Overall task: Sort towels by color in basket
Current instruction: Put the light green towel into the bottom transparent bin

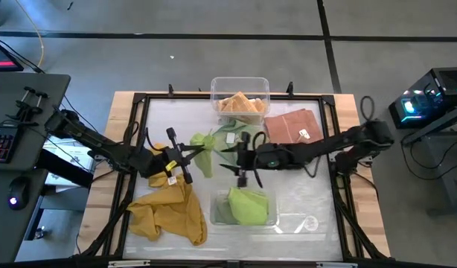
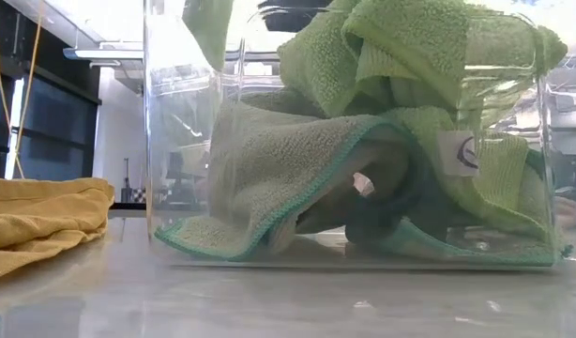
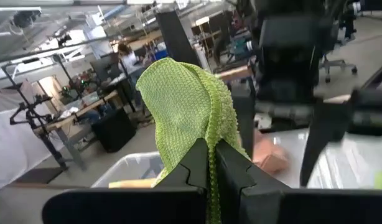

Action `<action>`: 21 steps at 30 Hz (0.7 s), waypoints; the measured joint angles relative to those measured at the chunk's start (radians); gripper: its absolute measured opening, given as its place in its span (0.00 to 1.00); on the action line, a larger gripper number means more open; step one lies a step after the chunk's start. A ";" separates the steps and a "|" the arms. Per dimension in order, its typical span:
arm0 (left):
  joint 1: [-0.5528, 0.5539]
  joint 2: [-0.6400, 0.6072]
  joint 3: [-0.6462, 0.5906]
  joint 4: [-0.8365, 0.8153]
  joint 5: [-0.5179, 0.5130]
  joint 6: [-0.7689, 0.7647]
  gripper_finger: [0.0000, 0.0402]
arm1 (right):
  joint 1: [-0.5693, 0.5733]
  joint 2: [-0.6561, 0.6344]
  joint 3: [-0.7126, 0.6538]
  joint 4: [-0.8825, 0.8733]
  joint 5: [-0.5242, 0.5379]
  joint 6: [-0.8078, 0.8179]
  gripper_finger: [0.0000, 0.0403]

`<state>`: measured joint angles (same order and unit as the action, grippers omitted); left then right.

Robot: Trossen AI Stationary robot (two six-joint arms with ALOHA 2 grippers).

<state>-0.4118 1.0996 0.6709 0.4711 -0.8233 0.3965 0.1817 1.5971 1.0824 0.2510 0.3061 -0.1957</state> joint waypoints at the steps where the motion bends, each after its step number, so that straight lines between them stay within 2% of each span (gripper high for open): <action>1: 0.000 0.000 0.000 0.007 0.001 0.007 0.00 | -0.005 0.027 0.000 0.058 0.000 0.001 0.53; 8: 0.000 0.026 0.000 0.105 0.004 0.079 0.00 | -0.012 0.175 0.048 0.279 0.000 0.043 0.53; 11: 0.000 0.051 0.000 0.155 0.005 0.108 0.00 | -0.012 0.234 0.100 0.296 0.001 0.064 0.52; 14: 0.000 0.077 0.000 0.180 0.005 0.130 0.00 | -0.011 0.280 0.141 0.269 0.048 0.050 0.49; 17: -0.003 0.088 0.000 0.178 -0.058 0.122 0.00 | -0.004 0.289 0.172 0.214 0.080 0.020 0.39; 21: -0.003 0.083 0.000 0.157 -0.268 0.089 0.03 | 0.014 0.279 0.184 0.111 0.052 0.011 0.17</action>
<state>-0.4152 1.1830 0.6712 0.6279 -1.0908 0.4857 0.1954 1.8760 1.2663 0.3618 0.3577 -0.1844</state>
